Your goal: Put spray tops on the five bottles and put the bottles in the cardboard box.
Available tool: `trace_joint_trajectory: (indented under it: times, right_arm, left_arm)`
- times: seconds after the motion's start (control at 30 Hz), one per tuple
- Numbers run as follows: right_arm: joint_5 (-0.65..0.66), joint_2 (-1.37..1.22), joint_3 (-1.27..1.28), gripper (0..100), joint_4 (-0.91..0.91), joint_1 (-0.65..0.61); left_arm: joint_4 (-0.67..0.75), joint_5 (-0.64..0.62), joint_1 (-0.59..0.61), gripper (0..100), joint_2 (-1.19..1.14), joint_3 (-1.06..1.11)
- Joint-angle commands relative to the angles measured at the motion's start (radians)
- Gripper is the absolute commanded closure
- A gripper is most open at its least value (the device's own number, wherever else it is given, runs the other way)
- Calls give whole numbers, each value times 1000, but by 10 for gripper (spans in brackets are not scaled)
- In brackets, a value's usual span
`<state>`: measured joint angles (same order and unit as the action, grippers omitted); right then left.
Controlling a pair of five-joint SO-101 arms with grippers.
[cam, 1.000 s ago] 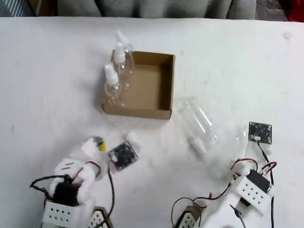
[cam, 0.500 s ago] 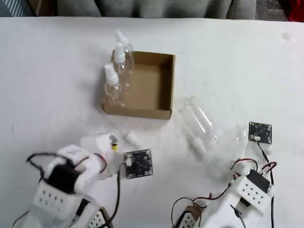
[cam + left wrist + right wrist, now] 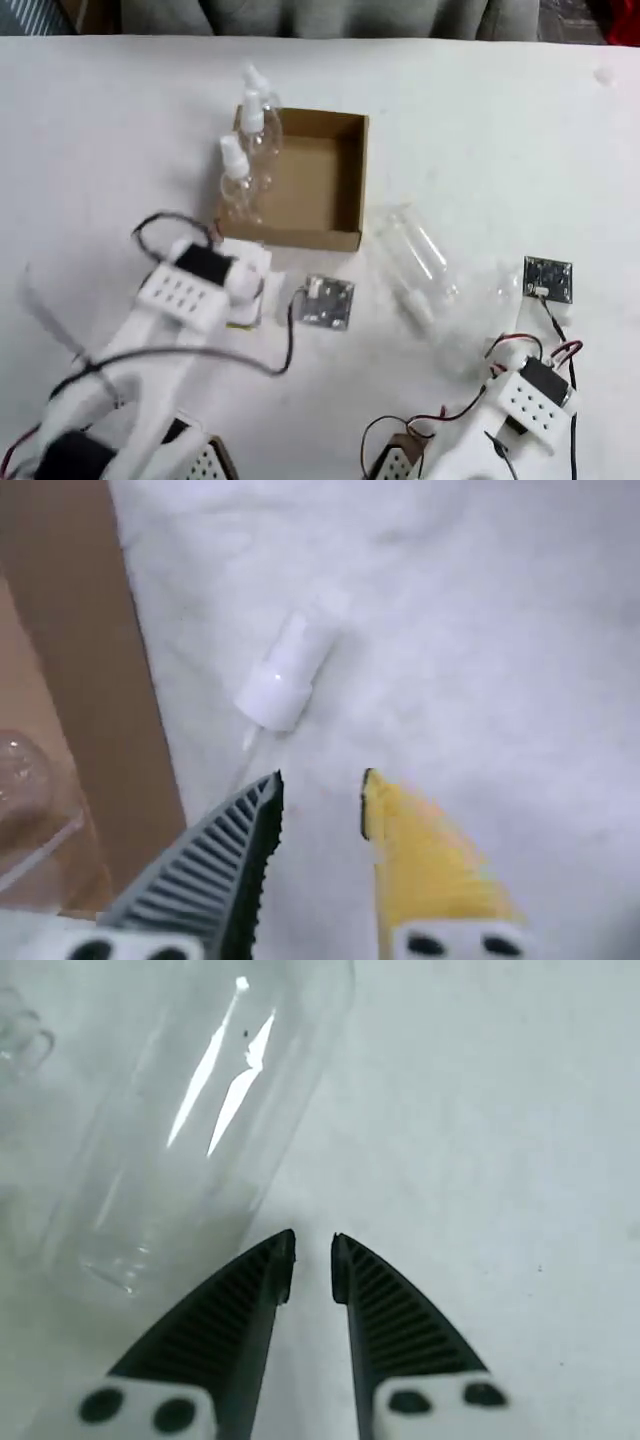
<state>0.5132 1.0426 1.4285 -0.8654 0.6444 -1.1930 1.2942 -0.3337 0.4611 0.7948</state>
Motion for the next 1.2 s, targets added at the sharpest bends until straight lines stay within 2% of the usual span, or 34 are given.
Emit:
trace_joint_trajectory:
  times: [0.0,0.37,0.77,0.9,1.07,1.17]
  right_arm:
    - [11,7,-6,961,7,-5]
    - [11,7,-6,961,7,-25]
    - [12,8,-6,961,8,-31]
    - [12,8,-6,961,12,-31]
    - [12,7,-6,961,13,-31]
    - [12,7,-6,961,13,-31]
  left_arm:
    - [26,17,-12,793,-185,-173]
    - [32,18,-35,785,-479,-397]
    - [110,14,-21,791,-641,-437]
    - [95,12,-22,867,-659,-430]
    - [-32,9,-54,968,-656,-437]
    - [-104,-69,-64,980,-656,-431]
